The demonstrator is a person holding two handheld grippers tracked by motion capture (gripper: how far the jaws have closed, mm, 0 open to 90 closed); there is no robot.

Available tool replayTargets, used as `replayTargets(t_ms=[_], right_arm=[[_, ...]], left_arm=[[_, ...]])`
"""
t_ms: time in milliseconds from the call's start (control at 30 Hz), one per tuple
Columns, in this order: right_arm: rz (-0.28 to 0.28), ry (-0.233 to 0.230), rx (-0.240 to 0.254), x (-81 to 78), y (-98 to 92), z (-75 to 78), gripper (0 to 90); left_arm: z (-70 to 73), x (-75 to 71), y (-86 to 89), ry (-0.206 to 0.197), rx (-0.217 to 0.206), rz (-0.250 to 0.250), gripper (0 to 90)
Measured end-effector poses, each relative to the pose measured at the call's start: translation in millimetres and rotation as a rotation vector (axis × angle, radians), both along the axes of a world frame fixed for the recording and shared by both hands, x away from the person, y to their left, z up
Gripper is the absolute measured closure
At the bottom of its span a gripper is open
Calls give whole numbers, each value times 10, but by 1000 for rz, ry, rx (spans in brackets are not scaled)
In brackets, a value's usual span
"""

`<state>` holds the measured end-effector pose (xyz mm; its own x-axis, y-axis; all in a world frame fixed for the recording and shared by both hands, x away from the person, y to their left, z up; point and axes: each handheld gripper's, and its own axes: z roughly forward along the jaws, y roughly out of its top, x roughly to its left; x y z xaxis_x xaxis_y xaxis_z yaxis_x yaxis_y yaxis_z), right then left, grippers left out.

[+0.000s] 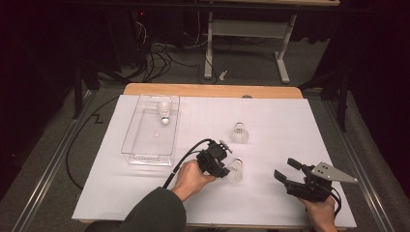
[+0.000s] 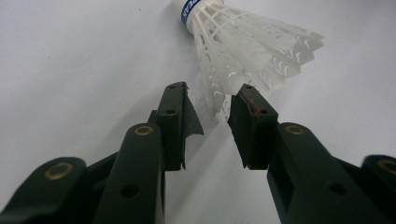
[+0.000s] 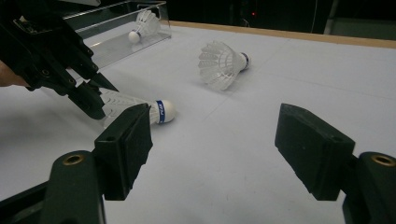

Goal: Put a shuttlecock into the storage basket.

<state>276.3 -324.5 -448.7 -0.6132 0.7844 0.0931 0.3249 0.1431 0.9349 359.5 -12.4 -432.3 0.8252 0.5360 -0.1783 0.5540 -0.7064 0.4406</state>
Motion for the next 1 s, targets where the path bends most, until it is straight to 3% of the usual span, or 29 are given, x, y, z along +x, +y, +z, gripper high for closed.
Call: replayTargets(t_ms=[633, 1000], right_arm=[[1, 1, -2, 1, 2, -1, 277], [3, 2, -4, 2, 4, -3, 277]], left_arm=[[-40, 51, -2, 22, -12, 24, 792], [-25, 44, 12, 4, -29, 23, 885]])
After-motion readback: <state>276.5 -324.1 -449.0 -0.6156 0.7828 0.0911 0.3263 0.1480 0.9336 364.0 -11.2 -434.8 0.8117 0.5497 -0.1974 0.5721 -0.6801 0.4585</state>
